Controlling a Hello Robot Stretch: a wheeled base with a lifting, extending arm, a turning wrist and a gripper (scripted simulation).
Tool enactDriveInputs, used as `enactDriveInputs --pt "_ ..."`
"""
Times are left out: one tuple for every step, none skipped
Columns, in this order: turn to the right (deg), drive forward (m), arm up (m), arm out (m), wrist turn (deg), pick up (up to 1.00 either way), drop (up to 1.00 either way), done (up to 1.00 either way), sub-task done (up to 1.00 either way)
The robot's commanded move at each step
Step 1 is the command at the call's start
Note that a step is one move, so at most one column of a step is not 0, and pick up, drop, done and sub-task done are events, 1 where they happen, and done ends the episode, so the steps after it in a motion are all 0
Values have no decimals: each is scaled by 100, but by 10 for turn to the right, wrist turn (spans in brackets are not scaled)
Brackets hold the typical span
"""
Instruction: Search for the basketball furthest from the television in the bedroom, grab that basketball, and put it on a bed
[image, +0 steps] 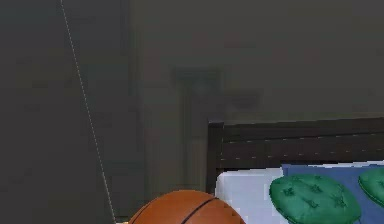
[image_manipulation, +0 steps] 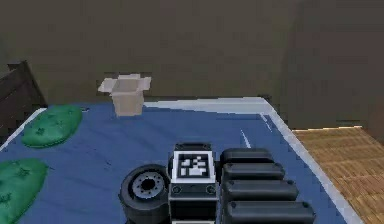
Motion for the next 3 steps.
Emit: enactDriveInputs --pt "0 25 0 0 0 0 0 0 0" --pt "450 0 0 0 0 0 0 0 0" --pt "450 0 0 0 0 0 0 0 0"
